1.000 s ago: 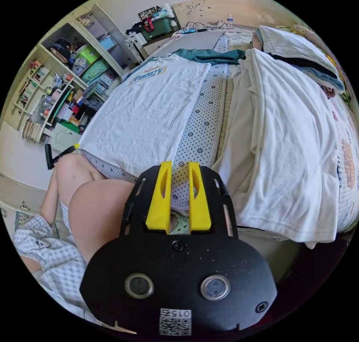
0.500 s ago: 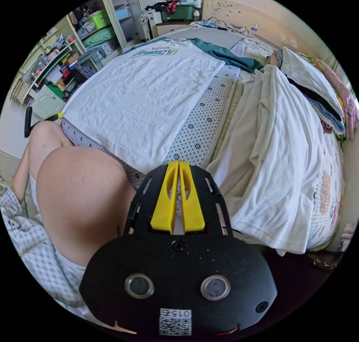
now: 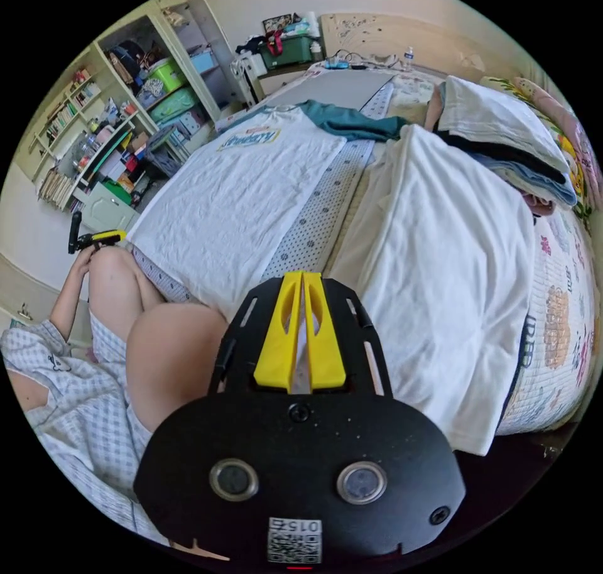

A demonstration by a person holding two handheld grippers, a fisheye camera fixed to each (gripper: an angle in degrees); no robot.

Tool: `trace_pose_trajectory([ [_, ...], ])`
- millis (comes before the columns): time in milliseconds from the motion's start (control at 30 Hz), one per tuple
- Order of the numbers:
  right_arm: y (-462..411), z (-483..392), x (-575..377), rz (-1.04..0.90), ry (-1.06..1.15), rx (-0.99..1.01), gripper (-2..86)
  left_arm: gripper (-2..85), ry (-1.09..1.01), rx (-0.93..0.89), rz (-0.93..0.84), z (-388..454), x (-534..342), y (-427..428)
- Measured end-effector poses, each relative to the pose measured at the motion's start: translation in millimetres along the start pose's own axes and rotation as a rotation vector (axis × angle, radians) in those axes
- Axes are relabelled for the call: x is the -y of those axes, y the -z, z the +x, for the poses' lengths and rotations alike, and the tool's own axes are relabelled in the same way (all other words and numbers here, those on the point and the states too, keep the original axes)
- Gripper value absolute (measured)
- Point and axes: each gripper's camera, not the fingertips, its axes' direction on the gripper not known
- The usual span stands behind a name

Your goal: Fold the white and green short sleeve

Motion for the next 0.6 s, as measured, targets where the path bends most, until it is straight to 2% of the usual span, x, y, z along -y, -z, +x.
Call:
trace_pose_trajectory([
  [100, -11, 17, 42, 0.109, -0.033, 0.012, 0.5, 1.4, -0.014, 0.118, 0.042, 13, 29, 22],
  [167, -29, 27, 79, 0.147, -0.075, 0.031, 1.9, 1.5, -0.037, 0.118, 0.08, 30, 63, 32],
  [300, -101, 65, 179, 0.094, -0.228, -0.055, 5.9, 2.1, -0.17, -0.057, 0.217, 101, 169, 34],
  [433, -172, 127, 247, -0.016, -0.404, -0.074, 6.7, 2.2, -0.342, -0.249, 0.229, 197, 284, 5],
  [533, -226, 156, 254, -0.102, -0.404, -0.068, 7.3, 2.1, -0.448, -0.302, 0.215, 269, 354, -25],
  [600, -235, 169, 237, -0.024, -0.381, -0.01, 6.8, 2.2, -0.499, -0.309, 0.193, 310, 394, -47],
])
